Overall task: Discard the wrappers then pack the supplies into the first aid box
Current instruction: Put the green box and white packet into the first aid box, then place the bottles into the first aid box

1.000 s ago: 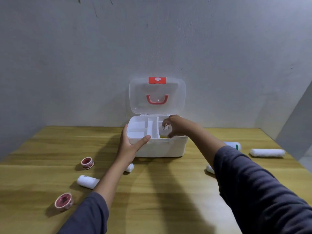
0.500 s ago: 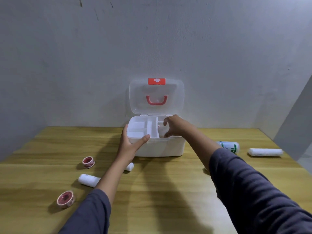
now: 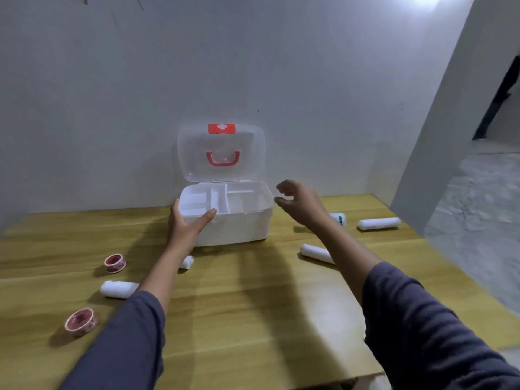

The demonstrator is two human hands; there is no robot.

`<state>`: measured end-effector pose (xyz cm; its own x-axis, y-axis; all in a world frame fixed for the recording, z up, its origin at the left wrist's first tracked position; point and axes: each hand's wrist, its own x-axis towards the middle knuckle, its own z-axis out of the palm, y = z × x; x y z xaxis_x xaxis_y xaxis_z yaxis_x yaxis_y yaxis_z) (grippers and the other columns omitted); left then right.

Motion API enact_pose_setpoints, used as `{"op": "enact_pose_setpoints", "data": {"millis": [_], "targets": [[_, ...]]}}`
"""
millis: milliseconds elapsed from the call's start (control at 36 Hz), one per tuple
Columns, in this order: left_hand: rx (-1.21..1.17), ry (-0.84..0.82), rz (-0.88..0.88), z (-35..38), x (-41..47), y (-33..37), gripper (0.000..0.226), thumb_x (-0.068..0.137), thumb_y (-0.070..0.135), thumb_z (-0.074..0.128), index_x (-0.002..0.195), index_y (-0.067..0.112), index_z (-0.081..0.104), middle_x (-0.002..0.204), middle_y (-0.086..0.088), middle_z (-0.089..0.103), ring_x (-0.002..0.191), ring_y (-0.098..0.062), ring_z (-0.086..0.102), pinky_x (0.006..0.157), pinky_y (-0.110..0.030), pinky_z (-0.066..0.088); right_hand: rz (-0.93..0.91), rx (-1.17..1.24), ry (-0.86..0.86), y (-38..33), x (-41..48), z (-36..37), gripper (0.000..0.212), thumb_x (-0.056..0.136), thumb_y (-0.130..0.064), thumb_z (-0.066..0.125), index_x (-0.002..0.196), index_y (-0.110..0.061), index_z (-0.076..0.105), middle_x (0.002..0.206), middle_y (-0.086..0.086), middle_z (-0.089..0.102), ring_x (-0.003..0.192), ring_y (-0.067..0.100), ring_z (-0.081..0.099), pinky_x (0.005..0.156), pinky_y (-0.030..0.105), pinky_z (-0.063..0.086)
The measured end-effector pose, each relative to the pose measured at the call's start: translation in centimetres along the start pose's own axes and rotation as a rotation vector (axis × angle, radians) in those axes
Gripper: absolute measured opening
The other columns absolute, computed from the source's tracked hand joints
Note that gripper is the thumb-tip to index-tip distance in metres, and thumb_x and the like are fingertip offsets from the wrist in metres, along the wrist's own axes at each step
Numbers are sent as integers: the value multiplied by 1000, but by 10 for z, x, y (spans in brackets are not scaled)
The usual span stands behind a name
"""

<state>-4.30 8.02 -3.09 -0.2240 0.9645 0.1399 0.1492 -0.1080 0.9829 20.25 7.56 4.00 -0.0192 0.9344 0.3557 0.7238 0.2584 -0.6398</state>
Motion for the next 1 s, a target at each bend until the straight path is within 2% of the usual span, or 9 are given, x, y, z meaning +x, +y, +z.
{"op": "enact_pose_setpoints", "data": {"millis": [111,194,306,389,556,611,694,861,1000], "targets": [[-12,36,6,6,-2,0,98,73,39,76,147,23,14,151,-2,29,138,-21,29,107,-32,30,164,-73,87,42,-48,-27,34,82,-21,62,114,-10,59,116,10,66,108,26,60,94,39,47],[19,62,0,8,-1,1,97,73,39,76,147,20,15,150,-4,31,137,-23,33,109,-37,33,302,-194,102,69,-83,-42,39,85,-29,56,120,-14,54,124,8,61,113,27,56,91,41,47],[20,79,-30,8,0,3,98,71,39,77,146,19,17,148,-5,34,135,-25,36,109,-41,35,502,-503,8,96,-118,-48,44,90,-41,43,126,-16,47,131,8,54,120,30,49,93,43,39],[30,72,-32,9,2,3,99,74,38,76,148,19,12,153,-5,27,139,-25,30,112,-42,31,436,-746,-1,106,-130,-43,42,94,-43,32,117,-15,52,125,8,55,115,30,51,86,40,39],[23,91,-16,10,2,2,95,76,33,75,147,17,13,150,-6,31,136,-25,33,109,-38,32,308,-785,-7,115,-118,-41,33,95,-37,35,111,-14,52,120,8,55,110,28,51,77,37,40],[19,85,-14,10,3,3,94,76,32,75,147,17,14,149,-6,33,135,-24,34,107,-37,33,307,-728,34,115,-106,-44,31,95,-35,37,110,-12,53,119,10,56,109,30,51,79,39,41],[23,80,-12,10,3,2,95,76,34,75,147,18,14,149,-5,32,136,-24,34,107,-36,33,278,-457,165,105,-79,-49,31,95,-31,38,109,-8,54,117,13,56,107,32,51,77,39,40],[-9,79,14,11,1,0,91,78,30,73,147,19,15,148,-3,32,136,-22,32,100,-30,32,-19,0,302,34,-13,-44,23,93,-23,50,104,-4,58,98,13,60,89,28,54,69,29,32],[-47,71,9,10,2,3,89,78,28,74,147,19,17,148,-3,33,135,-21,34,97,-25,35,-161,391,248,-33,19,-18,16,89,-12,56,100,-2,59,89,11,60,82,19,53,68,28,40]]}}
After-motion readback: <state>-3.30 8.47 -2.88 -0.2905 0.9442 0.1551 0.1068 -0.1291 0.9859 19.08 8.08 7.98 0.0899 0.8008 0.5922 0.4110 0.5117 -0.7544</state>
